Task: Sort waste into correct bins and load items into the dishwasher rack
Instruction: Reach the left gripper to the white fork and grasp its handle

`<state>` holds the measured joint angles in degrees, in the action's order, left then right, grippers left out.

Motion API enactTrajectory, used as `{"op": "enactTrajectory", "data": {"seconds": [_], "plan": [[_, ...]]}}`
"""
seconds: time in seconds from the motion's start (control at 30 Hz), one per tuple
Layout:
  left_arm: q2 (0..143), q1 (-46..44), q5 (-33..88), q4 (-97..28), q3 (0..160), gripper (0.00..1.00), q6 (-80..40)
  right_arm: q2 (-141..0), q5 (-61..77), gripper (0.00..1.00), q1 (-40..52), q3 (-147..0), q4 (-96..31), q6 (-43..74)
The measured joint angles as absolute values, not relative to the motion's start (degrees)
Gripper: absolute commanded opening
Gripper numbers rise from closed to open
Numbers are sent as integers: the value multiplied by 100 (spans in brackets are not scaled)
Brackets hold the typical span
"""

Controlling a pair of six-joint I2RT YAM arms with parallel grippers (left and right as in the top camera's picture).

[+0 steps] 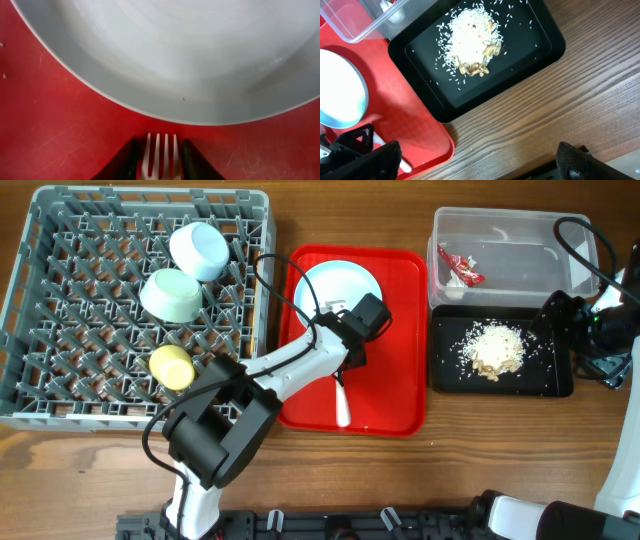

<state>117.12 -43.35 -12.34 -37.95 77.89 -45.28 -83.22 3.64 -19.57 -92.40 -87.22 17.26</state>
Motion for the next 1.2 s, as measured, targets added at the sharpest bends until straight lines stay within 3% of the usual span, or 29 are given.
{"op": "enactTrajectory", "data": {"seconds": [0.23, 0.33, 0.43, 0.93, 1.03, 1.2], "plan": [[11712, -4335, -1170, -3789, 7791, 28, -4536, -8322, 364, 100, -1957, -9240, -8722, 1726], [11712, -4335, -1146, -3791, 7795, 46, -4536, -8322, 364, 100, -1957, -9240, -8724, 1723], [11712, -4335, -1107, -3892, 7813, 51, -4536, -8322, 364, 100, -1957, -9240, -8724, 1723], [11712, -4335, -832, -4309, 7870, 42, -4530, -8322, 362, 100, -1957, -9240, -8724, 1726], [11712, -4335, -821, -4318, 7870, 33, -4541, -8322, 364, 100, -1957, -9240, -8724, 1723], [11712, -4335, -803, -4331, 7870, 33, -4525, -8322, 364, 100, -1957, -9240, -8722, 1723]]}}
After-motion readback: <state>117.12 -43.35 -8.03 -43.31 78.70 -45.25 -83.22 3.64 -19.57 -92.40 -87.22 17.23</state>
